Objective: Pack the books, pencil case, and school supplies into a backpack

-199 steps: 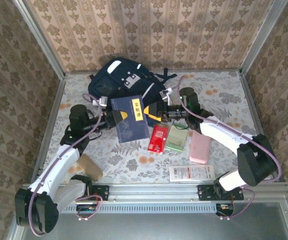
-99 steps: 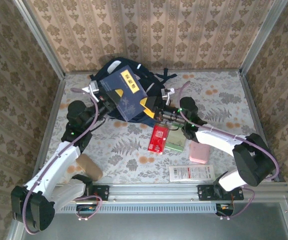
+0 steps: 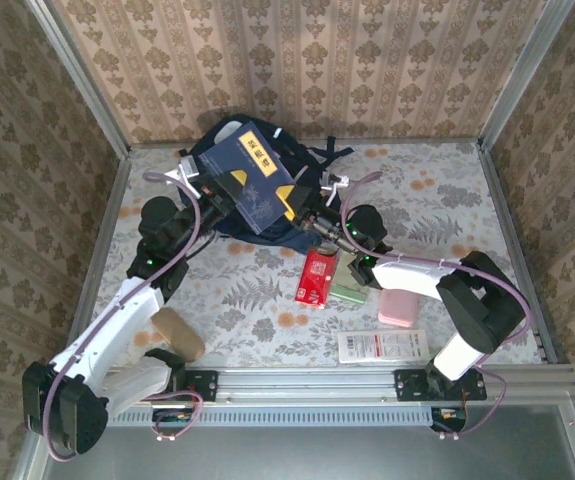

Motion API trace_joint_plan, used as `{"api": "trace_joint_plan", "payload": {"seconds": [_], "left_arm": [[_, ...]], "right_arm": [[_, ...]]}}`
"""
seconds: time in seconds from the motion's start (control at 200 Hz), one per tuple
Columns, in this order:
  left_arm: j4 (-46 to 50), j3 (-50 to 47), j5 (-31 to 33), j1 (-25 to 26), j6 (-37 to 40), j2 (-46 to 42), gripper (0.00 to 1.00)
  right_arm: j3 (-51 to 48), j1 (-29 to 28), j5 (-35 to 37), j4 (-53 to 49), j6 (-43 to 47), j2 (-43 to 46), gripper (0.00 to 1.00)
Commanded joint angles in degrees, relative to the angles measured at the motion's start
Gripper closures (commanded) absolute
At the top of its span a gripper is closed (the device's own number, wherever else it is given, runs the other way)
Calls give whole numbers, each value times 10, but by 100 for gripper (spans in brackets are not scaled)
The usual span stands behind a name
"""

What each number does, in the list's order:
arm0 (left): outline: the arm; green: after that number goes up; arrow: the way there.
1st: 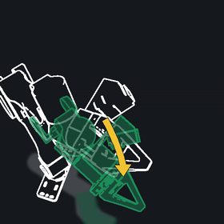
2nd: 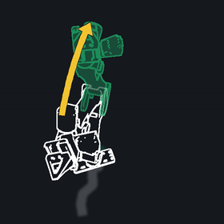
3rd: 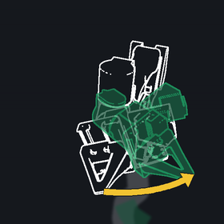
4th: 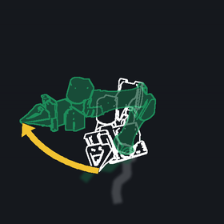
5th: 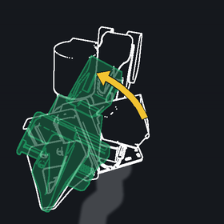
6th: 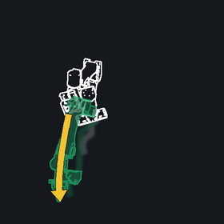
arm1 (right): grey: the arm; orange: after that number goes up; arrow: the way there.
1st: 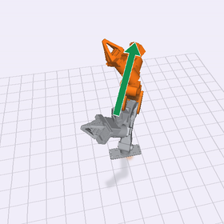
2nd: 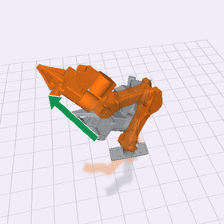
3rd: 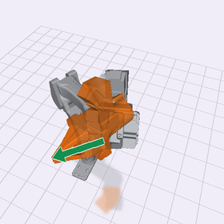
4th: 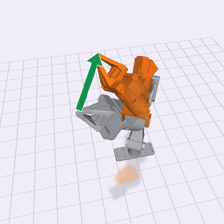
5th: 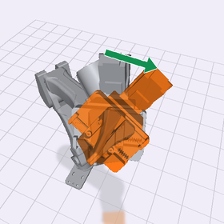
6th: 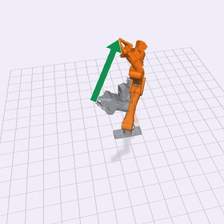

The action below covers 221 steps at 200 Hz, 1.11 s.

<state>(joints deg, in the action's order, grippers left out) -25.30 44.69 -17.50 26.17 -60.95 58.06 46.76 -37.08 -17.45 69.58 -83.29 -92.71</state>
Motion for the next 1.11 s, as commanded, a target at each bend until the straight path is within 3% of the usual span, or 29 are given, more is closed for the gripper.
{"api": "trace_joint_plan", "payload": {"seconds": [0.0,0.11,0.37,0.455,0.54,0.57,0.64,0.715,0.775,0.88,1.1], "left_arm": [[-11,-3,30,19,-3,-7,100],[1,-6,47,23,2,-6,100],[34,-7,79,26,8,3,100],[39,-7,86,28,10,8,100],[51,-2,84,29,17,12,100],[63,3,83,29,24,12,100],[109,21,78,28,49,14,83],[160,43,70,27,86,21,58],[226,79,61,25,125,40,46],[332,164,23,20,208,115,37],[454,355,-71,10,319,330,29]], "right_arm": [[1,-4,20,24,22,19,71],[1,-7,22,16,22,18,76],[1,-18,27,3,33,17,77],[2,-19,26,0,36,12,84],[-4,-17,27,-9,41,15,100],[-9,-14,32,-19,44,21,100],[-31,-1,42,-42,53,41,100],[-54,23,41,-92,66,75,100],[-73,44,43,-148,82,112,100],[-96,79,34,-255,132,190,100],[-91,149,71,-621,269,357,100]]}}
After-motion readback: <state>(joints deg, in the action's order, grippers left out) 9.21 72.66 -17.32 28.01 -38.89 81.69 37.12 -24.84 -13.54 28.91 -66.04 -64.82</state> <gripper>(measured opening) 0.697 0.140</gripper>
